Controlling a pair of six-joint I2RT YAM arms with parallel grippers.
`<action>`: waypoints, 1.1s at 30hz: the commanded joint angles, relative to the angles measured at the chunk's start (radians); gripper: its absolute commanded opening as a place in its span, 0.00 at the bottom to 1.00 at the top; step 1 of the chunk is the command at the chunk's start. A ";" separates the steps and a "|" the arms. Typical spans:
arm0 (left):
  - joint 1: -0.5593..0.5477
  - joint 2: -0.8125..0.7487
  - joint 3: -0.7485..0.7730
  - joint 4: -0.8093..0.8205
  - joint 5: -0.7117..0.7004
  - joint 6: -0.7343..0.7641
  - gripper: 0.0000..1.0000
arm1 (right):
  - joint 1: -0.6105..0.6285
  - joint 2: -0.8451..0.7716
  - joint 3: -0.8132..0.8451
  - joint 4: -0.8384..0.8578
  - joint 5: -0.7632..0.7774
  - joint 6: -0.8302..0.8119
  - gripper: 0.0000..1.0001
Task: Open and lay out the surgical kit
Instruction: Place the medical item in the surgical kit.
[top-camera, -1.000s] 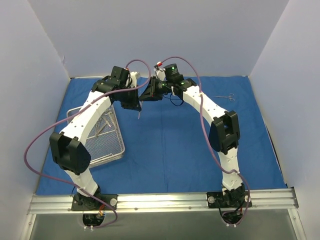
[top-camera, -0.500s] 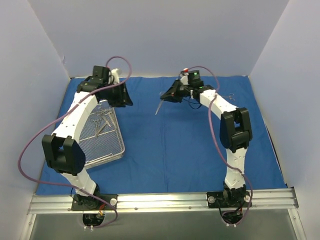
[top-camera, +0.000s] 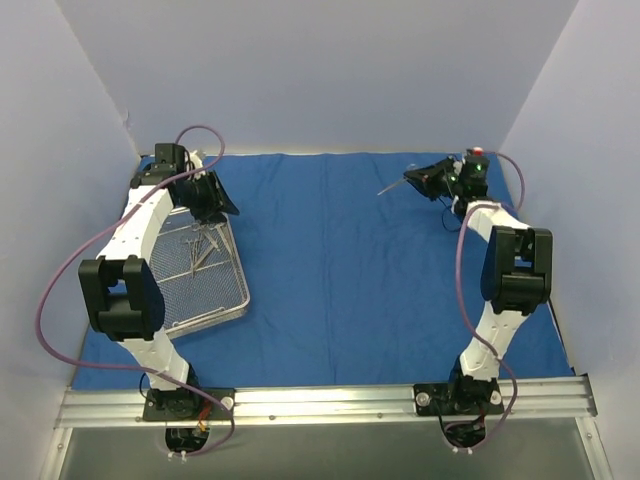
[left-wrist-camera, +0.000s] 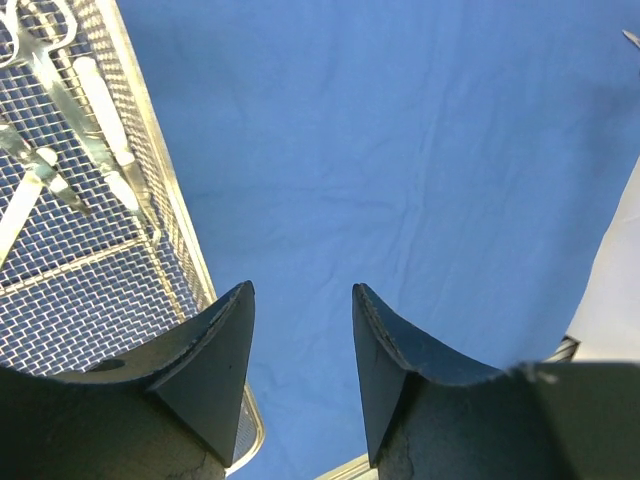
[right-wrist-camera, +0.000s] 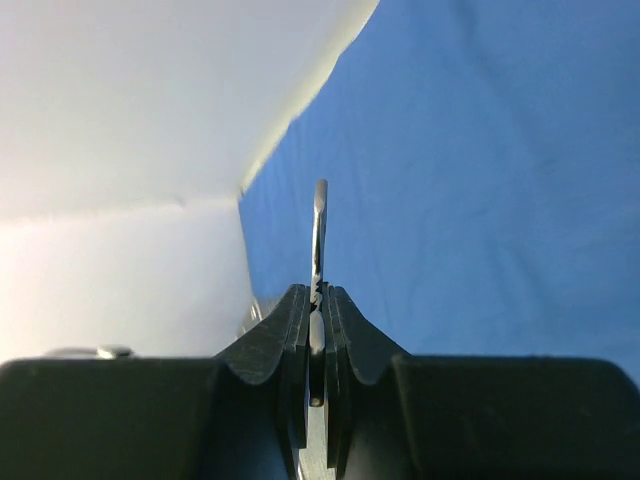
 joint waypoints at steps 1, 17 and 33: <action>0.049 0.061 0.029 0.013 0.051 -0.032 0.51 | -0.067 -0.008 -0.094 0.401 0.047 0.186 0.00; 0.063 0.183 0.130 -0.010 0.059 -0.031 0.49 | -0.213 0.118 -0.297 0.737 0.191 0.332 0.00; 0.086 0.217 0.130 -0.001 0.071 -0.035 0.49 | -0.293 0.046 -0.314 0.401 0.262 0.129 0.00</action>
